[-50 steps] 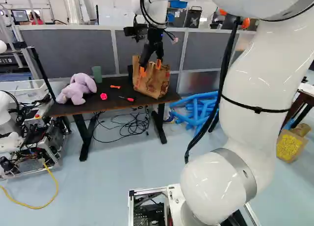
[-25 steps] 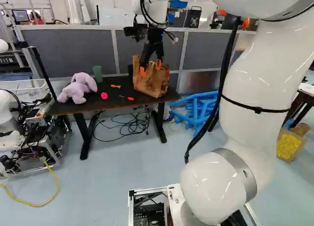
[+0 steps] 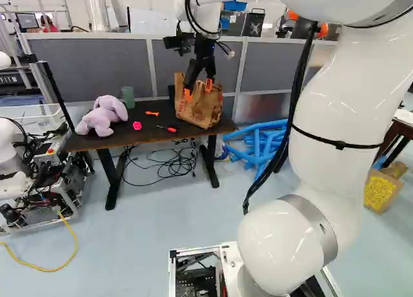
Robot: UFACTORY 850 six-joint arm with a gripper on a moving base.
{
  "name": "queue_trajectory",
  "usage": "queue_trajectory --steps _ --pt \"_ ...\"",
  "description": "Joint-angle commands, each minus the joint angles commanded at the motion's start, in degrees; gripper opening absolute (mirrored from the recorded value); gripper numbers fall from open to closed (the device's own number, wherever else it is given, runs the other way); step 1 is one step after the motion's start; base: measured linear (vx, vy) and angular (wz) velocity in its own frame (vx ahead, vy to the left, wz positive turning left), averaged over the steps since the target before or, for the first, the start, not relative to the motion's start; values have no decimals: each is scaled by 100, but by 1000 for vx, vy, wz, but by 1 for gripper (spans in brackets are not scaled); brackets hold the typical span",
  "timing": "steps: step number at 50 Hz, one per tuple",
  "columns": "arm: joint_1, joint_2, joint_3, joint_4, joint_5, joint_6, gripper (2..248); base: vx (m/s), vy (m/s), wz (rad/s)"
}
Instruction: Pick up the bag on the ground and place it on the table
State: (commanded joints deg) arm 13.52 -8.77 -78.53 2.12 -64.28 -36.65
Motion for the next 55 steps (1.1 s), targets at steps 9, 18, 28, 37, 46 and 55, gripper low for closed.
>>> queue_trajectory --steps 9,18,28,37,46,55 --pt "-21 38 112 -3 174 56 247 0 0 0" --pt "-47 87 258 -7 401 128 247 0 0 0" --pt "-84 154 459 -13 713 229 247 0 0 0" --pt "-124 227 675 -19 1048 336 247 0 0 0" --pt "-171 313 930 -27 1445 463 247 0 0 0" --pt "-223 409 1213 -35 1885 605 247 0 0 0"
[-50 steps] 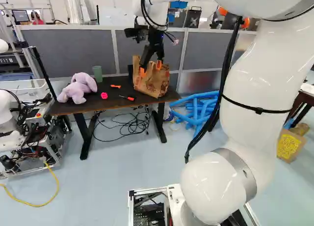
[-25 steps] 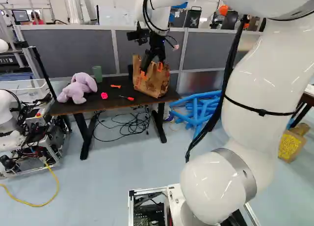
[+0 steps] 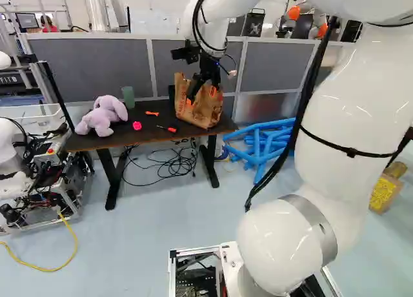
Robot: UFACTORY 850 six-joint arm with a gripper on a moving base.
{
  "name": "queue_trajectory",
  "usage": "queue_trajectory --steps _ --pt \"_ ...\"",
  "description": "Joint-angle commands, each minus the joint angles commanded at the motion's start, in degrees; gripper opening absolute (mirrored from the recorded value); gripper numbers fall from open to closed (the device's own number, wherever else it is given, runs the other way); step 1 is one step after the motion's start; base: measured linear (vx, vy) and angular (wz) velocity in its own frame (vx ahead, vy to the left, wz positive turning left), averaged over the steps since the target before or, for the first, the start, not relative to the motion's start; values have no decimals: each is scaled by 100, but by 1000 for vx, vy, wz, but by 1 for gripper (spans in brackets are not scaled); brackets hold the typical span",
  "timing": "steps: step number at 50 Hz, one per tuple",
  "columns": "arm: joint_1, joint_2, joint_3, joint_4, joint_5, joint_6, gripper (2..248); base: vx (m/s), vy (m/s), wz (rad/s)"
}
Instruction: Pick up the bag on the ground and place it on the table
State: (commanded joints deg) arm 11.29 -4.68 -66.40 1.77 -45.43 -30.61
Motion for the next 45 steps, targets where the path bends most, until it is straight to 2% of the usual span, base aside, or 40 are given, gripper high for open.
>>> queue_trajectory --steps 23,45 --pt "-161 295 876 -25 1361 436 247 0 0 0" --pt "-354 649 1927 -55 2995 960 247 0 0 0"
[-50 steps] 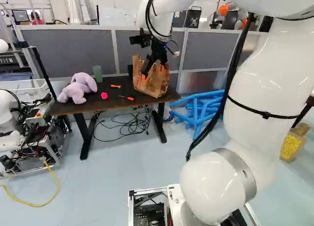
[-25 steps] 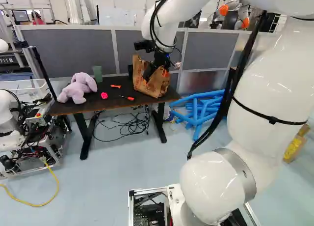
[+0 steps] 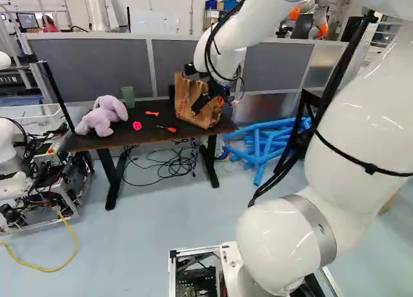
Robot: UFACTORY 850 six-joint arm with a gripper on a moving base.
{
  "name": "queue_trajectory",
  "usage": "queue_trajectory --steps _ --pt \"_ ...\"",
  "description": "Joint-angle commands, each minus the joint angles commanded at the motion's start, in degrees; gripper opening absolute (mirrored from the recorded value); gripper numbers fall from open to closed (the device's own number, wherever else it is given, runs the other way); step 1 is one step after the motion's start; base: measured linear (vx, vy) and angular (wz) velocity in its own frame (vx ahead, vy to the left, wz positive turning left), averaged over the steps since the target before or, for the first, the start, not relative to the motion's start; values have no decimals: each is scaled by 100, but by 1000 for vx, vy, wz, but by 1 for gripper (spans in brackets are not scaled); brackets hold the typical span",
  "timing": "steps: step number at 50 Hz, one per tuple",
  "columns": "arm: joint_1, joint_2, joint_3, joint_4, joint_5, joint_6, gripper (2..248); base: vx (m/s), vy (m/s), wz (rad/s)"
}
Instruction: Pick up the bag on the ground and place it on the table
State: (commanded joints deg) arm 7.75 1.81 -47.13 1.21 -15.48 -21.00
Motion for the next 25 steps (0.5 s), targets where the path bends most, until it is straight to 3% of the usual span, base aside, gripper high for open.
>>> queue_trajectory --steps 25 --pt "-235 431 1280 -37 1989 638 247 0 0 0"
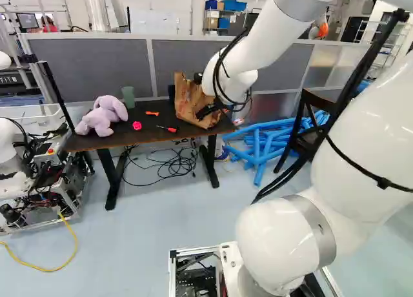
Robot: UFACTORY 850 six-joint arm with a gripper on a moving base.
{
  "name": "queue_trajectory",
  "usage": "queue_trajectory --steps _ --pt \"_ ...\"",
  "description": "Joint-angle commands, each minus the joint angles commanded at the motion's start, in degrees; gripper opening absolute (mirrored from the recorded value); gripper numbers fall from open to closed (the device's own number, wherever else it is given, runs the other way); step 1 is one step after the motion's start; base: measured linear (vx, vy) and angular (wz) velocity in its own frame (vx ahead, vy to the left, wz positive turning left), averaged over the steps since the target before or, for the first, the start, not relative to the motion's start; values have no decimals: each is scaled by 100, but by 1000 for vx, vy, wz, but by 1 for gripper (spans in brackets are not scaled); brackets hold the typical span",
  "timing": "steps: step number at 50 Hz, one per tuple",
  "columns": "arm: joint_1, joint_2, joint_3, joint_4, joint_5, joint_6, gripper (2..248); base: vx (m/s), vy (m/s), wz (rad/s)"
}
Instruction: Pick up the bag on the ground and place it on the table
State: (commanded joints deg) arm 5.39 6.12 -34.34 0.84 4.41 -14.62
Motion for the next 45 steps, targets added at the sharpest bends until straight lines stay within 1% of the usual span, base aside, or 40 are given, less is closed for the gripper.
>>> queue_trajectory --steps 15,22,36,45 --pt "-130 238 708 -20 1100 353 247 0 0 0" --pt "-182 333 989 -28 1538 493 247 0 0 0" --pt "-280 513 1523 -44 2367 759 247 0 0 0" --pt "-332 609 1807 -52 2808 901 247 0 0 0"
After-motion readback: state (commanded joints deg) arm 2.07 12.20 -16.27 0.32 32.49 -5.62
